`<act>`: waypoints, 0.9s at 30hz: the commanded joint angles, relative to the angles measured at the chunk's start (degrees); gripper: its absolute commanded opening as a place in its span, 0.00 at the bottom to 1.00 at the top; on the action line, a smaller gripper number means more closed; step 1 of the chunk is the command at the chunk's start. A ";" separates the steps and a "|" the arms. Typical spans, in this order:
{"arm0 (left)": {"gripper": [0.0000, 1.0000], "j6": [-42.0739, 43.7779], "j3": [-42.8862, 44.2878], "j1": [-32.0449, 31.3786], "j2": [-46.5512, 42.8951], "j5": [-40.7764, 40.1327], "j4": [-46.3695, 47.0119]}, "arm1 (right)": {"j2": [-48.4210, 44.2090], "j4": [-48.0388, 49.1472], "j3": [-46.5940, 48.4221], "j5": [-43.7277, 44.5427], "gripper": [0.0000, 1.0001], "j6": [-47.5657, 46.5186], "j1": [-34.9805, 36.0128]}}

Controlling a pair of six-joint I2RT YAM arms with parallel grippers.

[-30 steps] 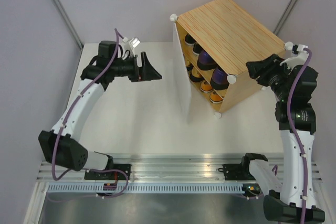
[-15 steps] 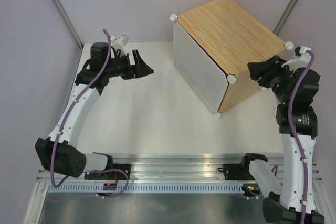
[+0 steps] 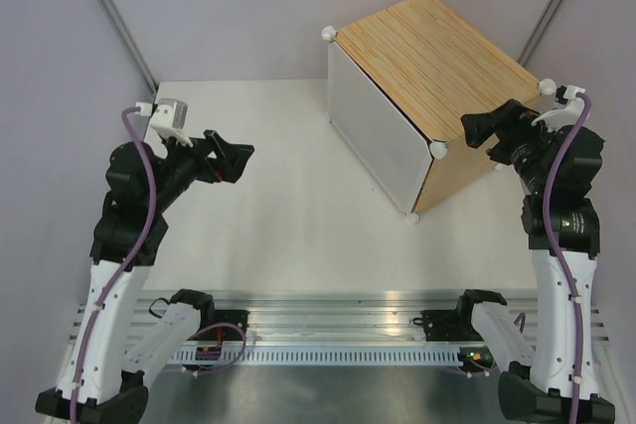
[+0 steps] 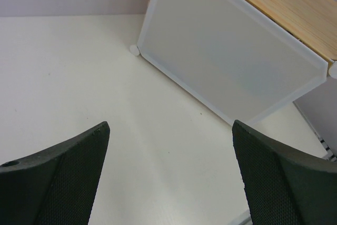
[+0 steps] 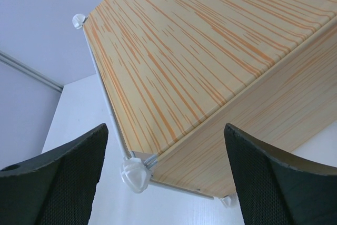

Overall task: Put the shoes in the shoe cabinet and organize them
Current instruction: Reset both arms

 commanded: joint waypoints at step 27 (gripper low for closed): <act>0.99 4.40 -23.08 0.06 -20.63 -11.87 12.08 | 5.09 18.80 -8.66 45.39 0.98 -15.29 59.59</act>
